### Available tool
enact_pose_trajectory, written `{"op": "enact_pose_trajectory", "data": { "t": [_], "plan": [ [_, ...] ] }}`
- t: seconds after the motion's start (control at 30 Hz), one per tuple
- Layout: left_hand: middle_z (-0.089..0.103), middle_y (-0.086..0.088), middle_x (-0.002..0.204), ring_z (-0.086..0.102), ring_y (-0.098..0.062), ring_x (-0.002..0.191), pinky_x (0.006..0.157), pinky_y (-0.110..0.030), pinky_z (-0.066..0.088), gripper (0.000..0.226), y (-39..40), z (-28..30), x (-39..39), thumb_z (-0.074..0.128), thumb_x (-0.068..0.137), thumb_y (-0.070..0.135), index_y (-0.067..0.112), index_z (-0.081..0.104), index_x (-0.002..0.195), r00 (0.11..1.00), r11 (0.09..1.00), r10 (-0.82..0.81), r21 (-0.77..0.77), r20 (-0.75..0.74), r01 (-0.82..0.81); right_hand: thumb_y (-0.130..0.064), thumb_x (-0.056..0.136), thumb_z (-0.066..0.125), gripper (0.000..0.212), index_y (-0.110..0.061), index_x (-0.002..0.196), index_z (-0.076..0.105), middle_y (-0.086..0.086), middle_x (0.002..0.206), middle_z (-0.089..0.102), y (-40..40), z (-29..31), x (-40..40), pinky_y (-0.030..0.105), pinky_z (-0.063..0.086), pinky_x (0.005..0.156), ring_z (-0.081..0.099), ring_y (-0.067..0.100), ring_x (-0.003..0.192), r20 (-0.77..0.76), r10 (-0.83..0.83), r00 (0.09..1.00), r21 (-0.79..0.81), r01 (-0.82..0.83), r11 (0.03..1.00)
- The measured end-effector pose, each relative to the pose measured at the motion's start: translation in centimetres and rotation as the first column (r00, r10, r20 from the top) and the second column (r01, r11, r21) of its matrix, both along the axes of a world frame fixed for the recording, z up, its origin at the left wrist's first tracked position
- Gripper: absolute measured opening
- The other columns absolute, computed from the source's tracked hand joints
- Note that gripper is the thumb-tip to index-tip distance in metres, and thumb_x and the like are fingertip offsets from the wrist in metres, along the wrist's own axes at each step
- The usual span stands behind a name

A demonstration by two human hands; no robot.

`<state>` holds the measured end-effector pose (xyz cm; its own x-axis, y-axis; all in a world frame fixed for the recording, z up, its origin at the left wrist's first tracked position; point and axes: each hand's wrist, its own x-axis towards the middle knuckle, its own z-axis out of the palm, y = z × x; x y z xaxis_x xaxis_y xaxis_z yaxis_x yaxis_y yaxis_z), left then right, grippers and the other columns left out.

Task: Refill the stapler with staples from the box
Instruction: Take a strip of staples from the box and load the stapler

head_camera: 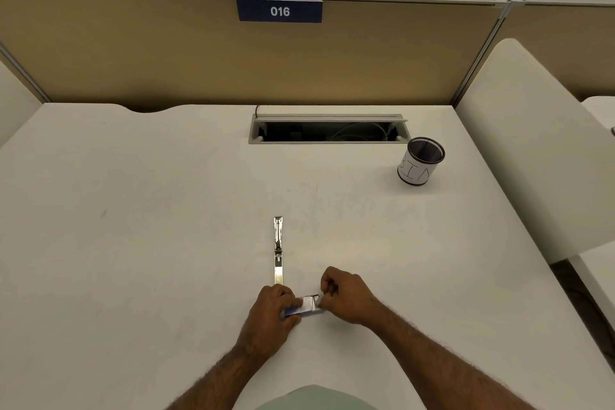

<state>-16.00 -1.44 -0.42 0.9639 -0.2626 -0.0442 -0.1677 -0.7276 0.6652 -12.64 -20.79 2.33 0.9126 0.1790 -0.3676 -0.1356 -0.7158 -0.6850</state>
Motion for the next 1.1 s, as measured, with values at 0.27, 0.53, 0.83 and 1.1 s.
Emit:
{"op": "enact_pose_trajectory", "data": {
  "t": [0.27, 0.53, 0.83, 1.1],
  "plan": [
    [0.062, 0.002, 0.105, 0.049, -0.011, 0.095, 0.079, -0.007, 0.033, 0.024, 0.2, 0.1, 0.0, 0.071, 0.080, 0.024, 0.017, 0.070, 0.103, 1.000, 1.000, -0.023, 0.007, 0.018, 0.023, -0.007, 0.083, 0.060, 0.009, -0.015, 0.085, 0.065, -0.006, 0.070, 0.063, -3.1, -0.2, 1.2, 0.012, 0.044, 0.055, 0.056, -0.001, 0.056, 0.037, -0.282, 0.959, 0.045, 0.280, 0.959],
    [0.062, 0.001, 0.105, 0.051, -0.011, 0.095, 0.076, -0.002, 0.032, 0.024, 0.1, 0.1, 0.1, 0.068, 0.082, 0.026, 0.017, 0.070, 0.104, 0.999, 0.999, -0.049, 0.013, 0.021, 0.048, -0.028, 0.084, 0.057, 0.012, -0.023, 0.094, 0.054, -0.009, 0.073, 0.057, -3.1, -1.0, 0.6, 0.029, 0.041, 0.059, 0.054, 0.015, 0.068, 0.128, -0.081, 0.988, -0.231, 0.109, 0.967],
    [0.065, 0.000, 0.107, 0.044, -0.005, 0.090, 0.073, 0.000, 0.029, 0.029, -0.2, -0.1, 0.2, 0.069, 0.081, 0.028, 0.018, 0.070, 0.109, 0.998, 0.997, -0.067, 0.029, 0.008, 0.067, -0.017, 0.081, 0.055, 0.031, -0.020, 0.112, 0.058, 0.001, 0.098, 0.065, -0.3, -1.4, -0.9, 0.021, 0.041, 0.069, 0.053, 0.012, 0.080, 0.049, 0.210, 0.977, -0.155, -0.200, 0.968],
    [0.064, 0.001, 0.109, 0.049, -0.010, 0.098, 0.080, -0.006, 0.032, 0.026, -0.4, -0.2, 0.3, 0.063, 0.085, 0.027, 0.019, 0.068, 0.110, 0.993, 0.995, -0.095, 0.049, 0.066, 0.092, -0.020, 0.086, 0.062, 0.013, -0.016, 0.099, 0.062, 0.004, 0.089, 0.070, 0.0, -1.2, -1.0, 0.028, 0.049, 0.068, 0.061, 0.016, 0.075, 0.052, 0.010, 0.999, -0.082, -0.006, 0.997]
  ]
}}
